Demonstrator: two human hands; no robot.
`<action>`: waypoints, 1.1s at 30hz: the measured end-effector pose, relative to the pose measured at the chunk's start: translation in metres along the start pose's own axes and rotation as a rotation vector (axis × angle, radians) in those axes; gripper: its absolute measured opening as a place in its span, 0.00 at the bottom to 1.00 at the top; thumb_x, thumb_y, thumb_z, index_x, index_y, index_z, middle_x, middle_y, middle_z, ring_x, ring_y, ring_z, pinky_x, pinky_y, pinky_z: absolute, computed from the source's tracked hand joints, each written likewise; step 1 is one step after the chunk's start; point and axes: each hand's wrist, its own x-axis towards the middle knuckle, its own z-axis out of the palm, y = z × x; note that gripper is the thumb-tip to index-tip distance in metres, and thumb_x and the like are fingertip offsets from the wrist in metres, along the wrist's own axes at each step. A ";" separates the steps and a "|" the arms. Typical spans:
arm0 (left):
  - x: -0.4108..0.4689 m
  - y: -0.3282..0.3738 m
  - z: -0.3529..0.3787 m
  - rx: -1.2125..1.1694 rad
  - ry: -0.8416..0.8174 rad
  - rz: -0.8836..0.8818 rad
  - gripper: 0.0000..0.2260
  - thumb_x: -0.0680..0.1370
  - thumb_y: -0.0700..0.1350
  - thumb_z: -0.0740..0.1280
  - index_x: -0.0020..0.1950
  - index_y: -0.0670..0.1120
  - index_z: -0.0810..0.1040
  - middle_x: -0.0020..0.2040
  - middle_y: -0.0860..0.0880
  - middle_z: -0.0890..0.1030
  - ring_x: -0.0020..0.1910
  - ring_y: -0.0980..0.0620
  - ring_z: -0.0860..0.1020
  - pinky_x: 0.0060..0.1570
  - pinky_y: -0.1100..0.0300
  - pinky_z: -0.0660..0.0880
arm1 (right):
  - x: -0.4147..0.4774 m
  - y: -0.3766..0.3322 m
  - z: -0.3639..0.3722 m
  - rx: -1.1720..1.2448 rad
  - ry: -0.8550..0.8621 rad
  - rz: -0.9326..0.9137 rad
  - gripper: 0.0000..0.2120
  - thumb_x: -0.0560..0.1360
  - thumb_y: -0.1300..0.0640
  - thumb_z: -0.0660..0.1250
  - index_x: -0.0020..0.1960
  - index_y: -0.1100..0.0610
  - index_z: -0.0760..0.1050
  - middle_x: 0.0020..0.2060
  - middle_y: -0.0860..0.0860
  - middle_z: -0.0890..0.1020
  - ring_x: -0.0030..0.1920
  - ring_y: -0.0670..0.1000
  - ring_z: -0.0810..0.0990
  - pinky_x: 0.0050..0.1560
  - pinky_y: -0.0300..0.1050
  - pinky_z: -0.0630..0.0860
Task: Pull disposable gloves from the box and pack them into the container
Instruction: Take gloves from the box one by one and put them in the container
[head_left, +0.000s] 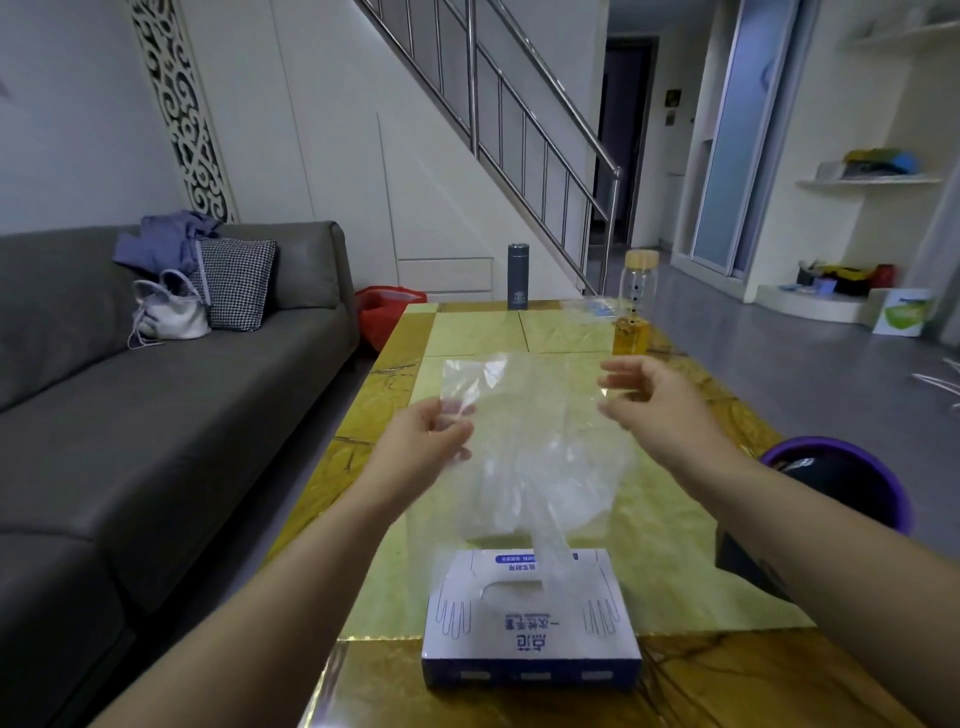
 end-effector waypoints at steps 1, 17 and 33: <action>0.002 0.004 -0.001 0.136 0.067 0.071 0.09 0.78 0.38 0.64 0.58 0.43 0.76 0.40 0.53 0.76 0.42 0.53 0.80 0.36 0.69 0.75 | 0.000 -0.007 0.000 0.018 0.003 -0.035 0.12 0.75 0.64 0.67 0.57 0.55 0.75 0.49 0.51 0.81 0.47 0.48 0.80 0.43 0.37 0.76; -0.035 0.005 0.017 0.634 -0.289 0.731 0.19 0.75 0.56 0.66 0.65 0.58 0.73 0.52 0.61 0.75 0.47 0.63 0.74 0.51 0.65 0.73 | 0.023 -0.044 0.002 0.151 -0.632 0.243 0.07 0.75 0.67 0.66 0.52 0.64 0.79 0.45 0.57 0.85 0.45 0.52 0.84 0.51 0.46 0.80; 0.033 0.030 -0.028 -0.265 -0.578 -0.096 0.03 0.72 0.38 0.67 0.45 0.43 0.76 0.37 0.50 0.79 0.39 0.53 0.82 0.51 0.58 0.78 | 0.048 -0.043 -0.009 -0.028 -0.768 0.106 0.16 0.75 0.66 0.66 0.62 0.56 0.74 0.47 0.53 0.85 0.42 0.48 0.83 0.48 0.41 0.80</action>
